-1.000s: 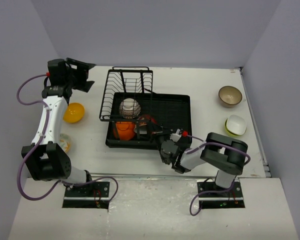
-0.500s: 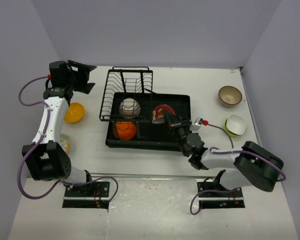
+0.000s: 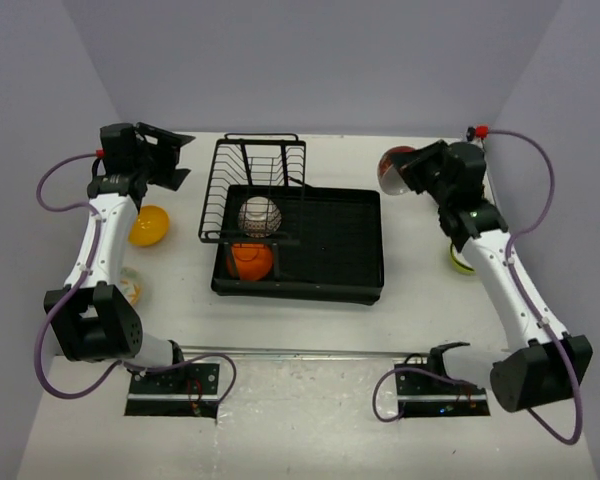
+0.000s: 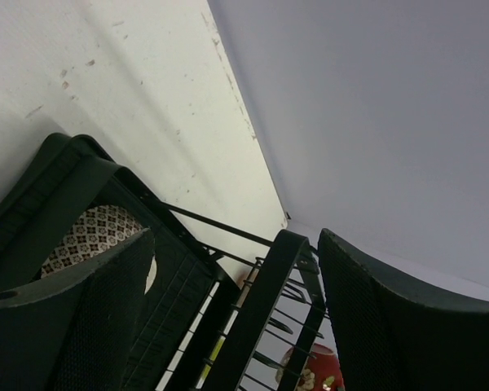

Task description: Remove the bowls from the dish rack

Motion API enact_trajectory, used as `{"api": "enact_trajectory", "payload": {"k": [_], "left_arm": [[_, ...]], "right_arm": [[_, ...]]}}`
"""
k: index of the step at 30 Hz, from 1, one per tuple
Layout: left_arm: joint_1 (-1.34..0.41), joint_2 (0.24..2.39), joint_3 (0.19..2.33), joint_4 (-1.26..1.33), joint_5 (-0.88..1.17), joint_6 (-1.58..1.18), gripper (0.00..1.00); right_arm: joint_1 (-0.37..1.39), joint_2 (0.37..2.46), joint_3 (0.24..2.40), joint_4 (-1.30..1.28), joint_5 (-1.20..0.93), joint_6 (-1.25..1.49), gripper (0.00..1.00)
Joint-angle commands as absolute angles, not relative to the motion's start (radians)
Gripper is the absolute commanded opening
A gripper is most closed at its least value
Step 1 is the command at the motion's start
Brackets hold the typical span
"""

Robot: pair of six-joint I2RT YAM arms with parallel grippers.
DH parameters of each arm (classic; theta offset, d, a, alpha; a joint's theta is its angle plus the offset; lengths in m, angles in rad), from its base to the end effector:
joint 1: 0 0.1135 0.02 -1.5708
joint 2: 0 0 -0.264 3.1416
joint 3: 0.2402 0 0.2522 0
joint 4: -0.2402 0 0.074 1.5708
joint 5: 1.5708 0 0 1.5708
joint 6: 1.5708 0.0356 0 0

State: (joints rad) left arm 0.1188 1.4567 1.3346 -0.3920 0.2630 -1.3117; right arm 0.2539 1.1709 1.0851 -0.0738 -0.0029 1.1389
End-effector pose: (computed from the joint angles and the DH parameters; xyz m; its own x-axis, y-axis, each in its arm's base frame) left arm 0.3335 0.0305 0.3522 -0.2318 -0.9677 -0.0995 -0.4437 0.1962 -0.8744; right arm 0.2658 0.0691 0.3780 -0.2950 0.8617 -0.4129 0.0334 0.4411 0.8968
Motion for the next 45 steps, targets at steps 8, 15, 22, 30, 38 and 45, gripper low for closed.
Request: {"api": "enact_trajectory", "payload": {"k": [8,15,22,30,38,45], "left_arm": [[0.098,1.428,1.353,-0.485,0.222,-1.17,0.81],[0.097,1.39,1.305,-0.471,0.227,-1.132,0.81],[0.097,1.373,1.296,-0.457,0.25,-1.086,0.82],[0.097,1.376,1.376,-0.525,0.238,-1.058,0.82],[0.095,1.408,1.427,-0.566,0.244,-1.086,0.82],[0.095,1.407,1.43,-0.584,0.238,-1.085,0.82]], "right_arm": [[-0.078,1.633,1.716,-0.834,-0.013,0.47,0.0],[-0.103,1.87,1.952,-0.831,0.078,0.431,0.0],[-0.107,2.103,2.21,-0.888,0.166,0.379,0.0],[-0.141,2.184,2.227,-0.92,0.212,0.387,0.0],[-0.164,2.24,2.206,-0.925,0.207,0.388,0.0],[-0.166,2.318,2.244,-0.933,0.163,0.388,0.0]]}}
